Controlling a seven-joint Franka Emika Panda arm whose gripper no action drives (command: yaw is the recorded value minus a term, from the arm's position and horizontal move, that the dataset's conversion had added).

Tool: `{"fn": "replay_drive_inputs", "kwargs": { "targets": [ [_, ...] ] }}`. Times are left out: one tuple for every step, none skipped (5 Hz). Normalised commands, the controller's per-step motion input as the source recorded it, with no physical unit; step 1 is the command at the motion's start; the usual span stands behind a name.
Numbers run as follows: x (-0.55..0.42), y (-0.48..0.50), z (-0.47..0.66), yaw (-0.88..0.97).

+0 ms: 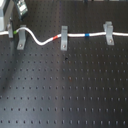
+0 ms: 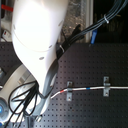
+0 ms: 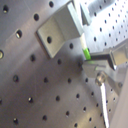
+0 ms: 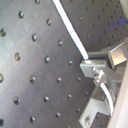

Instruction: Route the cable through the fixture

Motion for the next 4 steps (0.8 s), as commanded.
{"fn": "replay_drive_inputs", "kwargs": {
  "targets": [
    [-0.004,0.062,0.0,0.0],
    [-0.092,-0.061,0.38,0.0],
    [-0.191,-0.128,0.14,0.0],
    [-0.163,-0.098,0.04,0.0]
  ]
}}
